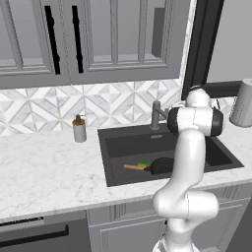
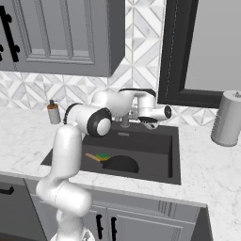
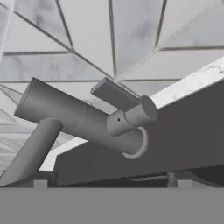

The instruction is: Pick the pan and sponge and place them into the sink. Then turn on the water.

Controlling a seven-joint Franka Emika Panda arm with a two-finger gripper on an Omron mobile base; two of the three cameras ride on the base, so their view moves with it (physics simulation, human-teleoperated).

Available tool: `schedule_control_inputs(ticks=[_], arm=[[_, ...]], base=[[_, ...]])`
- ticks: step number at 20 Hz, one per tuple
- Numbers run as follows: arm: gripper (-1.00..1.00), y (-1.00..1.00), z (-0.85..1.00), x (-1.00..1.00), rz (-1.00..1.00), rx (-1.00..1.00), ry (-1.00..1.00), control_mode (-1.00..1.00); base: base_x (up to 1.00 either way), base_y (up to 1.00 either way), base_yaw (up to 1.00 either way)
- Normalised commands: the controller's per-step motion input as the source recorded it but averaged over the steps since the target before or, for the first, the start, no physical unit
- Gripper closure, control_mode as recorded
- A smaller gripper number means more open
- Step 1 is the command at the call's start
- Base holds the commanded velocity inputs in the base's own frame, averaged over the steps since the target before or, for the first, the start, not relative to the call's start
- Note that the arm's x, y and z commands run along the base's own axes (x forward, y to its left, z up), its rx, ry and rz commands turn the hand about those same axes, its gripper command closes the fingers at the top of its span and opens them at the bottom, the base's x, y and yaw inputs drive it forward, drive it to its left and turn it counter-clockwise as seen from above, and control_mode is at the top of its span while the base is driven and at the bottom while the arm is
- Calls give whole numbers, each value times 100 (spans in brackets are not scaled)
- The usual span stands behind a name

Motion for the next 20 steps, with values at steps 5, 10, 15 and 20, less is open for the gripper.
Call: schedule_control_inputs(ticks=[5,10,15,20], arm=[[-100,0,-8,22,0,0,0,-100],[-100,1,-12,21,0,0,0,-100],[-100,11,-13,21,0,0,0,-100],[-100,4,-8,24,0,0,0,-100]], base=[[0,0,0],[0,0,0],[0,0,0],[0,0,0]])
